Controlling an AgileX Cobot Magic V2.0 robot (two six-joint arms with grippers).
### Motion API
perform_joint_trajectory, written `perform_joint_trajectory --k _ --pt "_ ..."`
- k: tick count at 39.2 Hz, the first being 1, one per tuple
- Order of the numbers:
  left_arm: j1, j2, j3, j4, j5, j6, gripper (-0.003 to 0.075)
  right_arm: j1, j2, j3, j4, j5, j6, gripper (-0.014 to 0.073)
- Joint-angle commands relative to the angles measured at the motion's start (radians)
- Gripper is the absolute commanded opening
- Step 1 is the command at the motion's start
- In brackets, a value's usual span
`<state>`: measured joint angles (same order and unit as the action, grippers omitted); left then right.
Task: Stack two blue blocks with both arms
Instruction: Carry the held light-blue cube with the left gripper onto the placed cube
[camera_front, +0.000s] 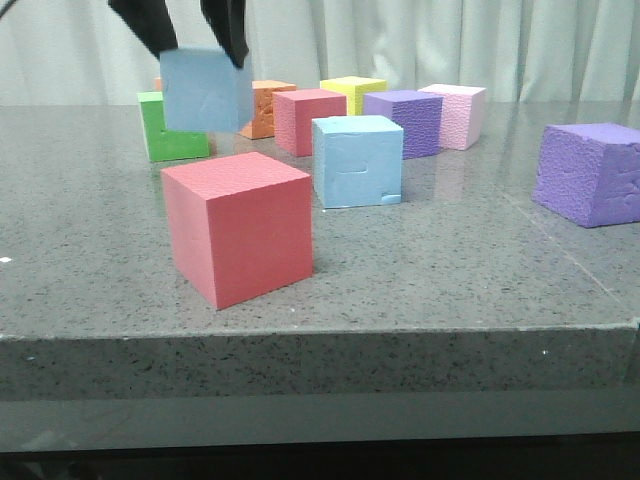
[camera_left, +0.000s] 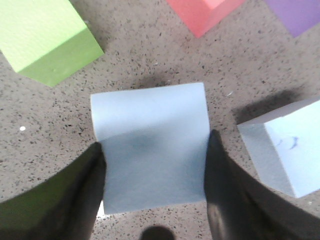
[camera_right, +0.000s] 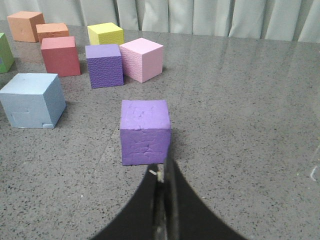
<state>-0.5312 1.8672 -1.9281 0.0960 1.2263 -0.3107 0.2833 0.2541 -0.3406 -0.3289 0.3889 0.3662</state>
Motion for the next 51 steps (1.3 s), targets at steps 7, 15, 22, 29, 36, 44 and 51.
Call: perform_joint_trajectory --k 7,15,22,29,36,44,51 --pt "-0.037 -0.055 -0.102 -0.070 0.040 0.033 0.0315 -0.006 0.006 -0.024 -0.027 -0.084 -0.008 -0.0067" --pt "-0.128 -0.052 -0.102 -0.086 0.002 0.055 0.0315 -0.006 0.006 -0.024 -0.027 -0.084 -0.008 -0.0067" --pt "-0.186 -0.051 -0.102 -0.086 -0.076 0.055 0.0315 -0.006 0.006 -0.024 -0.027 -0.084 -0.008 -0.0067" --pt "-0.194 -0.032 -0.102 -0.086 -0.096 0.055 0.0316 -0.006 0.006 -0.024 -0.027 -0.084 -0.008 -0.0067" --pt "-0.194 0.003 -0.102 -0.088 -0.115 0.055 0.0315 -0.006 0.006 -0.024 -0.027 -0.084 -0.008 -0.0067" --pt "-0.194 0.017 -0.102 -0.088 -0.124 0.055 0.0316 -0.006 0.006 -0.024 -0.027 -0.084 -0.008 -0.0067" --pt "-0.194 0.021 -0.102 -0.088 -0.137 0.055 0.0371 -0.006 0.006 -0.024 -0.027 -0.084 -0.008 -0.0067"
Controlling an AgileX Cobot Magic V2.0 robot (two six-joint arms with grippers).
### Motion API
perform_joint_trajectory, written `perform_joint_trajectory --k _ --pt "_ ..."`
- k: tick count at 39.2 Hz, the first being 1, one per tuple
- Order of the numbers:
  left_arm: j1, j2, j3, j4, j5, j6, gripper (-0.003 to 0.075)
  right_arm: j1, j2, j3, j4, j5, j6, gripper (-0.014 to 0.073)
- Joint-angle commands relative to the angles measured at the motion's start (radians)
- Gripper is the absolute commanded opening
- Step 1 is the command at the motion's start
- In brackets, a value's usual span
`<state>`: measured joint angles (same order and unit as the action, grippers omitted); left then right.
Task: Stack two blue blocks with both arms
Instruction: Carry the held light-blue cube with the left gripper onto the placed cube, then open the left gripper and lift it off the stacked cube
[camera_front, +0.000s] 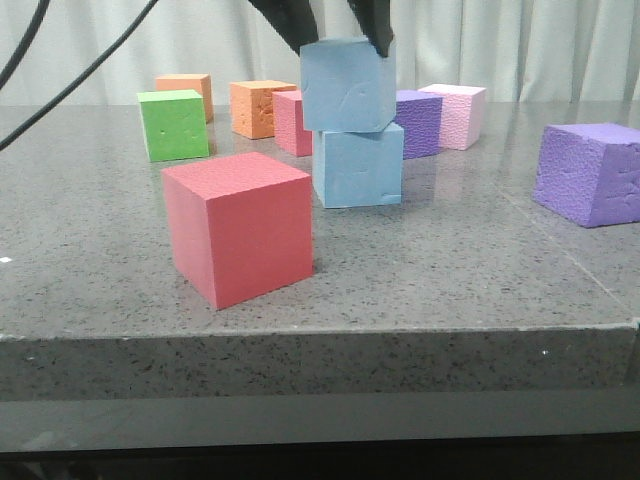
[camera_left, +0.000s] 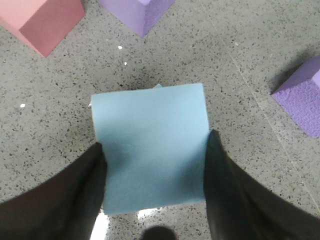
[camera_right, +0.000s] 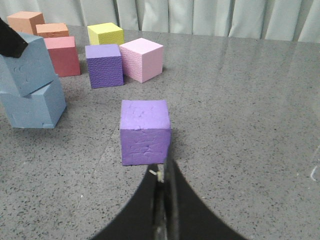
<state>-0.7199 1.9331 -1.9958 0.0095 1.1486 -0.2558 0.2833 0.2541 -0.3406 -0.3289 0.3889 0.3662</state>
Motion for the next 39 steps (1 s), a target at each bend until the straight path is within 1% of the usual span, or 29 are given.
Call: perform_joint_trajectory --k 1,5,7,16,25,28,30,32,36,39 --pt "-0.006 -0.045 -0.034 -0.001 -0.064 0.000 0.0401 -0.006 0.006 -0.024 -0.027 -0.084 -0.008 -0.0067" --pt "-0.006 -0.045 -0.034 -0.001 -0.074 0.000 0.0512 -0.006 0.006 -0.024 -0.027 -0.083 -0.008 -0.0067" --pt "-0.006 -0.045 -0.034 -0.001 -0.074 0.000 0.0541 -0.006 0.006 -0.024 -0.027 -0.083 -0.008 -0.0067" --pt "-0.006 -0.045 -0.069 0.001 -0.070 0.000 0.0544 -0.006 0.006 -0.024 -0.027 -0.083 -0.008 -0.0067" --pt "-0.004 -0.045 -0.197 0.040 -0.044 0.000 0.0542 -0.006 0.006 -0.024 -0.027 -0.083 -0.008 -0.0067" --pt "-0.004 -0.045 -0.215 0.047 -0.032 0.000 0.0503 -0.006 0.006 -0.024 -0.027 -0.083 -0.008 -0.0067" --pt "-0.004 -0.045 -0.217 0.047 -0.025 0.002 0.0452 -0.006 0.006 -0.024 -0.027 -0.083 -0.008 -0.0067" --pt "-0.004 -0.045 -0.217 0.047 -0.015 0.002 0.0386 -0.006 0.006 -0.024 -0.027 -0.083 -0.008 -0.0067" --pt "-0.004 -0.045 -0.217 0.049 -0.006 0.002 0.0224 -0.006 0.006 -0.024 -0.027 -0.083 -0.008 -0.0067" --pt "-0.004 -0.047 -0.217 0.052 0.002 0.014 0.0123 -0.006 0.006 -0.024 -0.027 -0.083 -0.008 -0.0067"
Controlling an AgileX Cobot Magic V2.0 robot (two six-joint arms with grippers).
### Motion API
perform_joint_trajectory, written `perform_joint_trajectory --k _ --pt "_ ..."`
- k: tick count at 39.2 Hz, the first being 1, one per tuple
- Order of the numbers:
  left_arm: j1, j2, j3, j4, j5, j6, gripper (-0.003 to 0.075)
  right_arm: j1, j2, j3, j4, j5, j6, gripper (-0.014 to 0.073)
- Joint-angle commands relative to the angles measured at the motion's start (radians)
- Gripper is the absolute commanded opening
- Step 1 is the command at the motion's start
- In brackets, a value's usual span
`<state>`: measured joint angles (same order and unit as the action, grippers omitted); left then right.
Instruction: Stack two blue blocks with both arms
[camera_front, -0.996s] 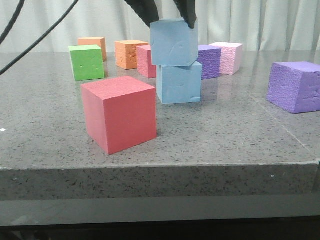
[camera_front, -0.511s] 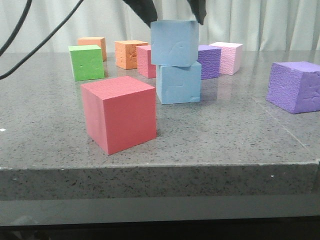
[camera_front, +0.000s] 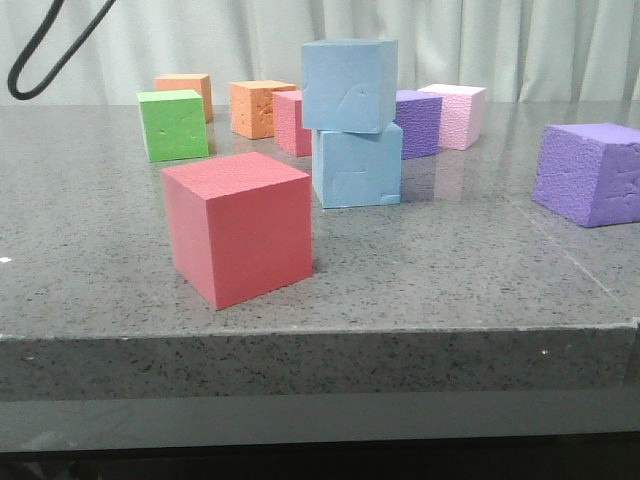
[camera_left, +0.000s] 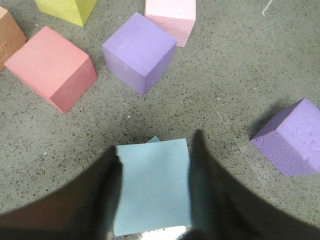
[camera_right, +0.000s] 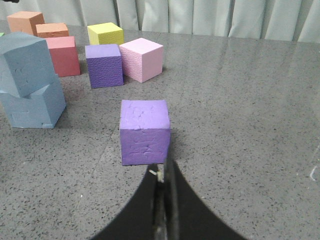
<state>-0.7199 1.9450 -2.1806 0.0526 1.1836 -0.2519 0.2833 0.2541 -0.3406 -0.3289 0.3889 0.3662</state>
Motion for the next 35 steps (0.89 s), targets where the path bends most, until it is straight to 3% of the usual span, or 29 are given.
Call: perform_joint_trajectory --k 1,5,10,22,35 --pt "-0.004 -0.059 -0.033 0.008 -0.025 0.025 0.0087 -0.006 0.006 -0.024 -0.027 -0.083 -0.008 -0.0067" --pt "-0.004 -0.060 -0.045 0.020 0.018 0.052 -0.0018 -0.006 0.006 -0.024 -0.027 -0.083 -0.008 -0.0067" --pt "-0.004 -0.062 -0.069 0.087 0.089 0.052 -0.0020 -0.006 0.006 -0.024 -0.027 -0.083 -0.008 -0.0067" --pt "-0.004 -0.146 -0.047 0.123 0.089 0.074 -0.0020 -0.006 0.006 -0.024 -0.027 -0.084 -0.008 -0.0067" --pt "0.075 -0.369 0.302 0.160 0.089 0.074 -0.0020 -0.006 0.006 -0.024 -0.025 -0.084 -0.008 -0.0067"
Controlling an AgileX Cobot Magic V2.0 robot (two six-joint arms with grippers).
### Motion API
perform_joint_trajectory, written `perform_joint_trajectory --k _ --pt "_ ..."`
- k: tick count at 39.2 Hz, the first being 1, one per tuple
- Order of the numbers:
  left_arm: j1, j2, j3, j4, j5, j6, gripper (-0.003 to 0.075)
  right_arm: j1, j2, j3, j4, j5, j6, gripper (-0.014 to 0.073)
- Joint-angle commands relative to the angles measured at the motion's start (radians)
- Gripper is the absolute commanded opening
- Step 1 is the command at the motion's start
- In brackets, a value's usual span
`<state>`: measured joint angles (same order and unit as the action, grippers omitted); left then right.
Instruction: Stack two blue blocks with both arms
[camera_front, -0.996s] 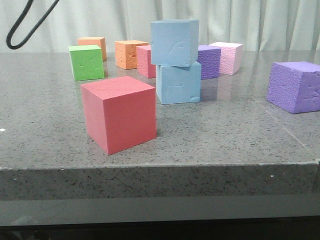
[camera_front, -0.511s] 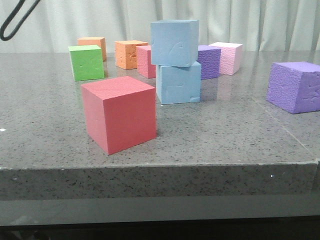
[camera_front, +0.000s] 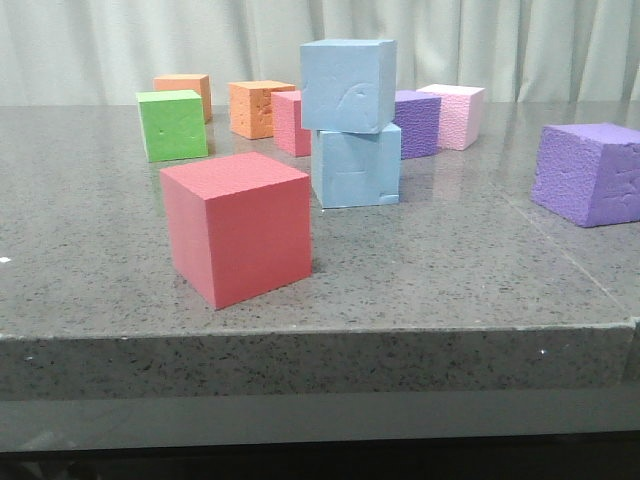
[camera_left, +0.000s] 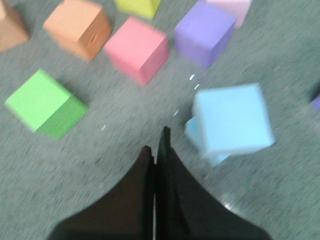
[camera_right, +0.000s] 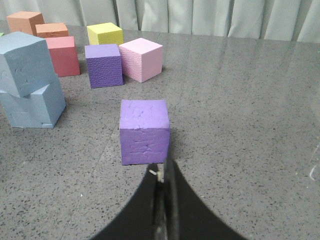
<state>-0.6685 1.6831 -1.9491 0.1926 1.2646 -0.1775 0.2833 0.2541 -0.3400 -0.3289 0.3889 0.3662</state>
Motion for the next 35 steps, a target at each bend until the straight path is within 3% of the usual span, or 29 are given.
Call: perform_joint_trajectory --k 1,21,35 --pt "0.035 -0.130 0.110 0.021 0.008 0.000 -0.0020 -0.006 0.006 -0.025 -0.025 -0.084 -0.008 -0.0067" --pt "0.204 -0.586 0.637 0.034 -0.091 -0.009 -0.0020 -0.006 0.006 -0.025 -0.025 -0.084 -0.008 -0.0067" --pt "0.217 -1.030 0.960 0.045 -0.303 -0.009 -0.0020 -0.006 0.006 -0.025 -0.025 -0.084 -0.008 -0.0067"
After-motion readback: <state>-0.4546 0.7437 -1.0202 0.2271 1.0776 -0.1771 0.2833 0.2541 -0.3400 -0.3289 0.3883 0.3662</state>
